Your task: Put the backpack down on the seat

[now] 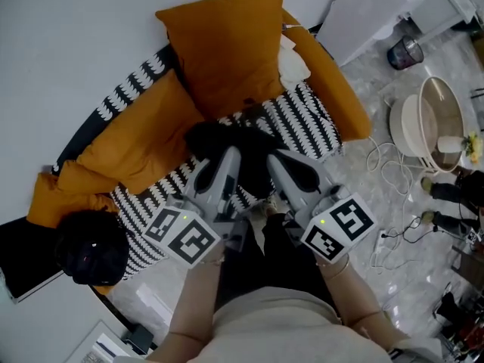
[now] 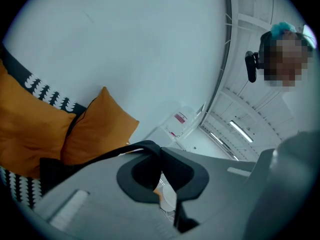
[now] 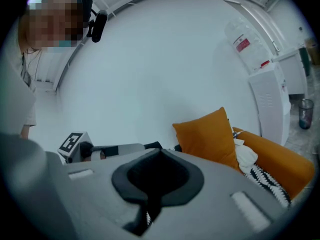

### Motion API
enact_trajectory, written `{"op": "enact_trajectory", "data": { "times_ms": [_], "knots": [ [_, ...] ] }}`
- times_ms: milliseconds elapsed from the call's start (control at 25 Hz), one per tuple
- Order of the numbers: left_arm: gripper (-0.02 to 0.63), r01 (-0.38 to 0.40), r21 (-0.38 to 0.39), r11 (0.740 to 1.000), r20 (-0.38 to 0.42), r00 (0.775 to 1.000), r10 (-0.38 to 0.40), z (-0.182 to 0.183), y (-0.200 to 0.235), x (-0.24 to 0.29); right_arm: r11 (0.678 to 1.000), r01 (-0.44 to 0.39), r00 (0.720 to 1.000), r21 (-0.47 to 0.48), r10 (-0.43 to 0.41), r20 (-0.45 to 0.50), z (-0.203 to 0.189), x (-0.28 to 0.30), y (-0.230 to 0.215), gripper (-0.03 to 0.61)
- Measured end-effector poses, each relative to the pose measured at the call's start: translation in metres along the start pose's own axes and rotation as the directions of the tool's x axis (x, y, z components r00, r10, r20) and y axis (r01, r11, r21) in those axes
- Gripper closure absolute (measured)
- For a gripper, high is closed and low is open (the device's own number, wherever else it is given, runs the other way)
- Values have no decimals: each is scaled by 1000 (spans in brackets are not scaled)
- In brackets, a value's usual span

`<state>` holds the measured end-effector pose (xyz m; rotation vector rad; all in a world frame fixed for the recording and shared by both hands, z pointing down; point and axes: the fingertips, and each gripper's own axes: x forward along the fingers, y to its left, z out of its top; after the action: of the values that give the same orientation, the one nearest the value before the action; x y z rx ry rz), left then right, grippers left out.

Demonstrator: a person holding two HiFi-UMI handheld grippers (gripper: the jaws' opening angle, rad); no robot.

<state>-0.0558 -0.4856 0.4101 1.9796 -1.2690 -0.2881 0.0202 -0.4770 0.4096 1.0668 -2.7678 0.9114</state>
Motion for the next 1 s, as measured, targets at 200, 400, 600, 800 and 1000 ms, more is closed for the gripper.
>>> {"op": "enact_trajectory", "data": {
  "times_ms": [200,400,600,800,1000],
  "knots": [
    [601,-28,12,1000,-6,1000,28,-9,18,21,999,25,1000,42,-24,-19,-14,2,-34,577],
    [601,-7,2,1000,-2,1000,7,-19,24,42,996,41,998,82,-38,-42,-34,3,-59,577],
    [601,-4,-12,1000,0,1000,4,-30,35,61,993,53,997,101,-47,-54,-47,10,-78,577],
    [601,-22,-18,1000,-31,999,22,-55,51,80,989,81,995,126,-74,-61,-61,10,-103,577],
    [601,-8,-25,1000,-70,998,6,-81,61,91,984,105,993,147,-96,-68,-78,10,-125,577]
  ]
}}
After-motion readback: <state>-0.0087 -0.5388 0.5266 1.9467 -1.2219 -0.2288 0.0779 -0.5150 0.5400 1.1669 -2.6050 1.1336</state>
